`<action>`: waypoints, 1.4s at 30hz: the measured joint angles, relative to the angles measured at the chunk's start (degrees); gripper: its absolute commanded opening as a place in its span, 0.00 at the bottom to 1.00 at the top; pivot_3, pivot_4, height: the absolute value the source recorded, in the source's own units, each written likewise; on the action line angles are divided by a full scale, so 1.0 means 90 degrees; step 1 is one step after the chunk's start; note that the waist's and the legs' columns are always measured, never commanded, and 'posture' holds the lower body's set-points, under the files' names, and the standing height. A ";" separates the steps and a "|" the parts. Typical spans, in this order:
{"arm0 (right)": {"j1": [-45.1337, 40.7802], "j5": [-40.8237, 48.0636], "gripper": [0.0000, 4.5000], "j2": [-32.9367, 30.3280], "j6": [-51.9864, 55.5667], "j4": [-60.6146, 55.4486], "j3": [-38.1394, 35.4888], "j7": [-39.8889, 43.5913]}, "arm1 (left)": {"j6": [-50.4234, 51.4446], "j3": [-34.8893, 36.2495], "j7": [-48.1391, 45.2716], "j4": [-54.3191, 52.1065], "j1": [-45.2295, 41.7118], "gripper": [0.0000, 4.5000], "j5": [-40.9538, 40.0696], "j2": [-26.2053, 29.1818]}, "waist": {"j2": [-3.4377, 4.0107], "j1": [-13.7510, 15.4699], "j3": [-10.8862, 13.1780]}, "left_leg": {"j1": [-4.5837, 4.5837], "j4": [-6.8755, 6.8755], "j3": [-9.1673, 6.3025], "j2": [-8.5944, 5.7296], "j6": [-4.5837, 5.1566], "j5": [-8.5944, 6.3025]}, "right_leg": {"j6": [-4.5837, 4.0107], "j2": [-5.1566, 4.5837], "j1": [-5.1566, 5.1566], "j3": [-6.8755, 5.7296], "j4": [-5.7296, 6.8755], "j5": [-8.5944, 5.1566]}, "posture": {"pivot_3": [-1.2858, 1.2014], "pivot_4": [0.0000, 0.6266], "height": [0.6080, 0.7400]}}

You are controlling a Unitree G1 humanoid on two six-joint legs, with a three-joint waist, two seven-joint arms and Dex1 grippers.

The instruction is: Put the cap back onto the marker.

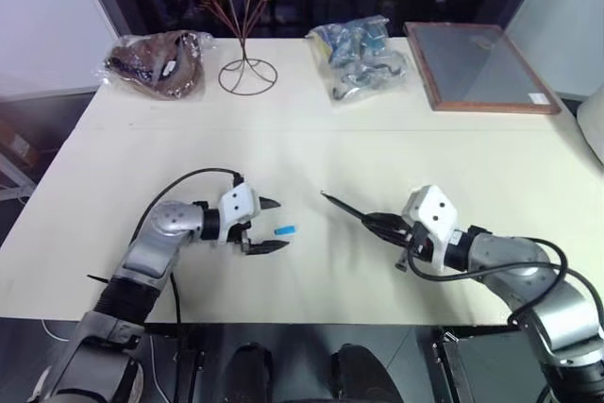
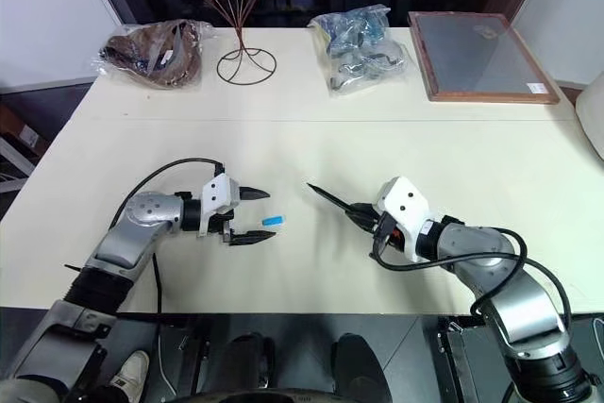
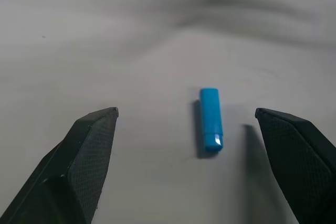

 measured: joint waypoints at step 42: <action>0.0371 0.0157 0.00 -0.0141 0.0099 -0.0255 -0.0224 -0.0275 | -0.0530 -0.0103 -0.0228 0.0877 -0.0339 0.13 -0.0006 -0.0298 | 0.0000 0.0132 -0.0001 | 0.0009 0.0009 0.0000 -0.0008 -0.0001 0.0001 | 0.0000 0.0006 0.0006 0.0002 0.0003 0.0000 | 0.52 0.24 1.00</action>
